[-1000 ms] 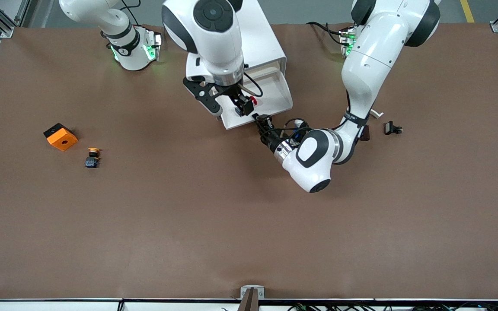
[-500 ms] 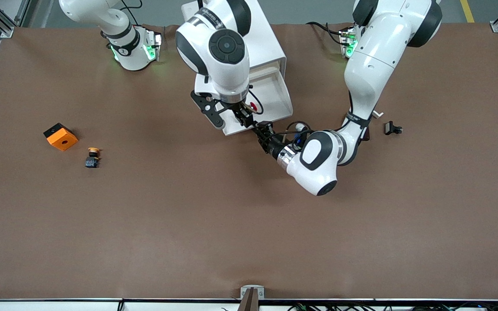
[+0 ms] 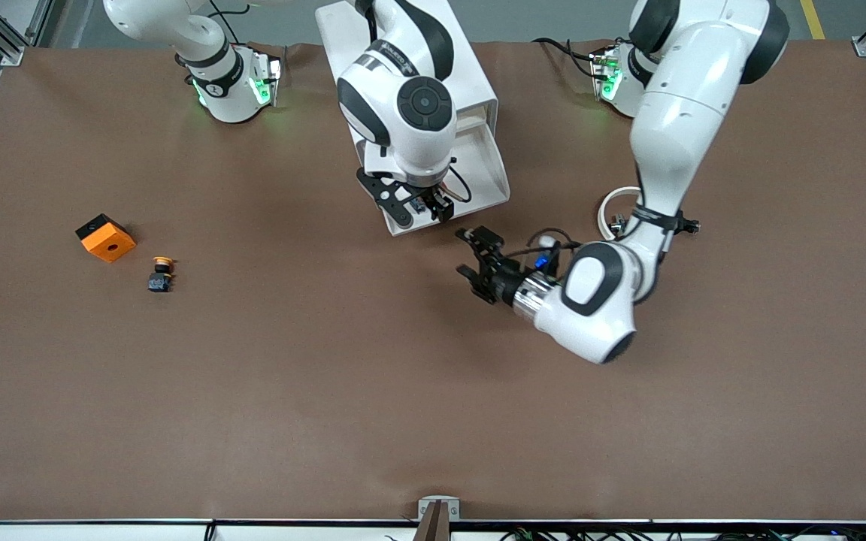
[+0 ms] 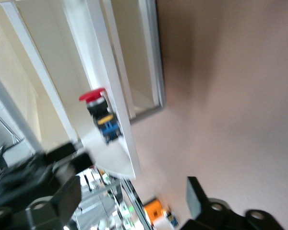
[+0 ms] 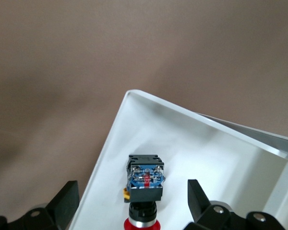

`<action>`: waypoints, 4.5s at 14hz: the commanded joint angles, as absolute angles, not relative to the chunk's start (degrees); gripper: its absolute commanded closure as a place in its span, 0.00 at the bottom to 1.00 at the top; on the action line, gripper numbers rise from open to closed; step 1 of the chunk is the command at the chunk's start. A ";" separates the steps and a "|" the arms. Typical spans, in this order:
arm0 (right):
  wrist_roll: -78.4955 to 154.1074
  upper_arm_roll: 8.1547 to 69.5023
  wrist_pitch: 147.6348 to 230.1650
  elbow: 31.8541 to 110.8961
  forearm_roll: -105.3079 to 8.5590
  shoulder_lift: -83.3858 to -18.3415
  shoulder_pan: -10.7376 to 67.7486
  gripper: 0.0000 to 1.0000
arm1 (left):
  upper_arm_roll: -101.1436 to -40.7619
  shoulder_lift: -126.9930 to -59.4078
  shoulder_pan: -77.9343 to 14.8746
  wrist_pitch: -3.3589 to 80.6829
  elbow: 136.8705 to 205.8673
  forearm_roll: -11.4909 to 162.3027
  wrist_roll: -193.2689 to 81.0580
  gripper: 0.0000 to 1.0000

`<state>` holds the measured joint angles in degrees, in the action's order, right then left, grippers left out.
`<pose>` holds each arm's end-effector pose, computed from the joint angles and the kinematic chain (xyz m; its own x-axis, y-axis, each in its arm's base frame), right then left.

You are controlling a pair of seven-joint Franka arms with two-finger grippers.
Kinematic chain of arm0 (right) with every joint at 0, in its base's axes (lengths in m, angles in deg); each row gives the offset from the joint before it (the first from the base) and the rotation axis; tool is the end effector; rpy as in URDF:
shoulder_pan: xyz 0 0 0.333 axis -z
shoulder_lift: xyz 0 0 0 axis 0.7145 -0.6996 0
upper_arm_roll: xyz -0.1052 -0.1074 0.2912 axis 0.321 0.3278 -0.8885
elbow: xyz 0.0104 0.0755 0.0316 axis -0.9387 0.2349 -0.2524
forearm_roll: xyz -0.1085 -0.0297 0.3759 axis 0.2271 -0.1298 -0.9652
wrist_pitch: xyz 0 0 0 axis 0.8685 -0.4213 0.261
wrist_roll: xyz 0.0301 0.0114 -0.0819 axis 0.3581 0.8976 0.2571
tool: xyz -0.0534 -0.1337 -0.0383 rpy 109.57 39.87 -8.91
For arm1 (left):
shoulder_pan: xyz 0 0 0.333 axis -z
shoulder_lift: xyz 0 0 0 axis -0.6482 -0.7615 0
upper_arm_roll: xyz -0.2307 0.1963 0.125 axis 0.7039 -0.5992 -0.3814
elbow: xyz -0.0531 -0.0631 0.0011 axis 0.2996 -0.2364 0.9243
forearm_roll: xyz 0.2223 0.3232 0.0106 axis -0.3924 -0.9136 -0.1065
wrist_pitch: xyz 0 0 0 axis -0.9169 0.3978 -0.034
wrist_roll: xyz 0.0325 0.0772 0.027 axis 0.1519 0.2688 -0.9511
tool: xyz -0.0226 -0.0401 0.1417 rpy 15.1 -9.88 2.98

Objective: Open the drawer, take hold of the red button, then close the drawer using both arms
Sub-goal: 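Lift the red button out with the right gripper while the left gripper withdraws, then push the drawer shut with the left gripper while the right gripper holds the button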

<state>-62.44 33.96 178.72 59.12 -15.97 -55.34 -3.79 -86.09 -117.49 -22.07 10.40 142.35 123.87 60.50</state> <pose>0.4352 0.5133 0.3382 0.6663 -0.7439 -0.0520 -0.7283 -0.6641 0.1686 0.6185 -0.3687 0.2508 -0.6174 0.7063 -0.3463 0.5386 0.0587 -0.8405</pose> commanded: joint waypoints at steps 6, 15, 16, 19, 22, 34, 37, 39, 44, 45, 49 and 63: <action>-59.25 34.35 178.92 61.65 -16.10 -56.40 -4.84 0.00 | -86.91 -110.92 -30.91 7.72 140.92 118.65 47.33 0.00; -56.00 34.26 178.92 60.77 -16.80 -57.02 -4.67 0.76 | -90.42 -106.52 -29.08 17.29 140.65 88.60 10.17 0.00; -55.73 34.26 178.58 59.64 -16.89 -56.93 -4.15 0.76 | -90.42 -106.43 -27.41 17.47 140.65 84.04 4.04 0.00; -55.38 34.26 173.51 54.91 -17.24 -56.84 -1.78 0.76 | -89.99 -103.54 -25.11 21.23 142.31 77.68 -4.70 0.00; -48.30 34.34 163.93 48.75 -20.30 -56.41 3.31 0.75 | -85.61 -102.13 -24.76 24.32 146.87 75.21 -8.67 0.00; 13.83 34.87 162.01 59.60 -10.14 -46.48 27.74 0.75 | -72.76 -94.82 -23.79 35.05 165.78 74.68 -15.01 0.00; 24.39 34.87 174.05 69.61 -6.97 -44.28 32.84 0.75 | -72.32 -95.35 -21.69 42.14 169.46 74.68 -14.83 0.00; 29.59 34.96 182.31 74.81 -6.78 -44.54 36.27 0.75 | -72.14 -96.31 -18.80 47.16 171.58 74.85 -14.48 0.00; 30.14 34.96 205.34 89.23 -3.27 -45.24 41.37 0.74 | -69.42 -94.83 -16.50 46.92 176.33 74.85 -12.99 0.00; 30.14 34.96 206.68 89.77 -2.66 -46.37 42.08 0.74 | -68.02 -94.83 -16.67 46.92 176.68 74.94 -12.90 0.00; 30.14 34.96 208.71 91.17 0.78 -49.11 44.02 0.74 | -63.01 -94.48 -17.20 44.91 178.09 75.12 -9.83 0.00; 30.75 34.96 216.98 98.83 0.95 -49.11 45.25 0.66 | -56.76 -95.44 -17.19 42.35 179.68 84.87 -8.24 0.00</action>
<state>30.53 36.00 216.50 97.68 -0.70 -50.28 43.78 -58.03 -96.65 -16.52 42.97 178.96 82.68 -8.28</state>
